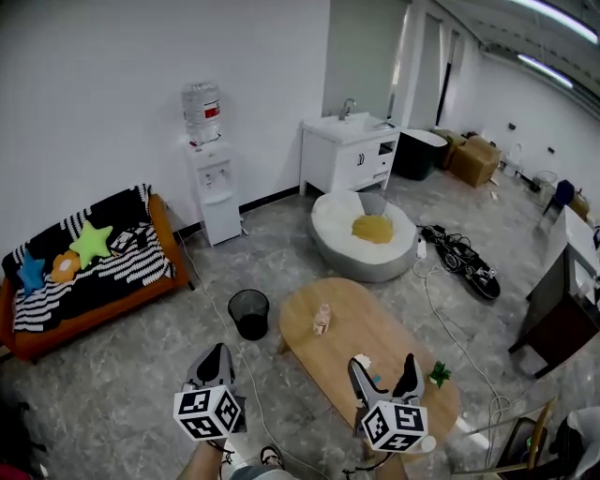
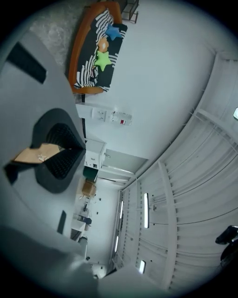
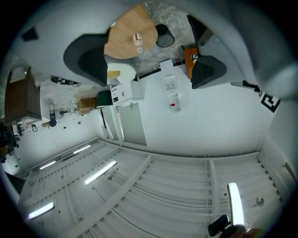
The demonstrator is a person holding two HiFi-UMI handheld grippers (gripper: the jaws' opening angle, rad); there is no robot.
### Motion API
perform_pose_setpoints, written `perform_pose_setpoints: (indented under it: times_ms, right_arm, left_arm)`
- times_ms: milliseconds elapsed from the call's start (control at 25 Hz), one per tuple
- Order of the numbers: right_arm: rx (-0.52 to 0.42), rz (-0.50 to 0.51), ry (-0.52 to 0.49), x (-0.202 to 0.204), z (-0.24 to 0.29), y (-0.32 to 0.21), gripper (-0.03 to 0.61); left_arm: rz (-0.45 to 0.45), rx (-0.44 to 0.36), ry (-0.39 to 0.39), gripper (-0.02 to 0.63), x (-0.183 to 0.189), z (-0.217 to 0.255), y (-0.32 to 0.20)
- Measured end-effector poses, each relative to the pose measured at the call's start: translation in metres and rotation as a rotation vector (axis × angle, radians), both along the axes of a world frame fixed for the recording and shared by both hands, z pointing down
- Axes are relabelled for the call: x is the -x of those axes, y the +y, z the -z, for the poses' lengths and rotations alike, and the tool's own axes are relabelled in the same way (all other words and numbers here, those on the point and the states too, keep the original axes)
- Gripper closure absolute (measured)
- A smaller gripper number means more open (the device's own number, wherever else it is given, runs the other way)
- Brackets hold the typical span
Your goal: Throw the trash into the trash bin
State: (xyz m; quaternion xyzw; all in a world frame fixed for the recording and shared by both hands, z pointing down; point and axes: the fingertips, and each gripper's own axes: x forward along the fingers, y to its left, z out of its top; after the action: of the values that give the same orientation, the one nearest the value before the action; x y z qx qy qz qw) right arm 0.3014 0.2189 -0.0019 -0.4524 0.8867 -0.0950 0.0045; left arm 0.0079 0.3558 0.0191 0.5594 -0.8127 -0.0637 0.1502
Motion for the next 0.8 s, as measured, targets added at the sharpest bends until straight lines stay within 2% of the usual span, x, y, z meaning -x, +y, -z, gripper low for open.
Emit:
perform_pose_setpoints:
  times_ms: [240,480,800]
  right_arm:
    - [0.037,-0.053,0.01,0.041,-0.009,-0.032,0.011]
    - [0.07,-0.102,0.037,0.038,-0.034,-0.061,0.012]
    - [0.113,-0.124,0.045,0.044,-0.054,-0.125,0.012]
  left_arm:
    - [-0.074,0.029,-0.005,0.623,0.044,-0.008,-0.061]
    - [-0.113,0.075,0.028,0.623,0.047,-0.044,-0.098]
    - [-0.111,0.083,0.013,0.623,0.058,-0.046,-0.145]
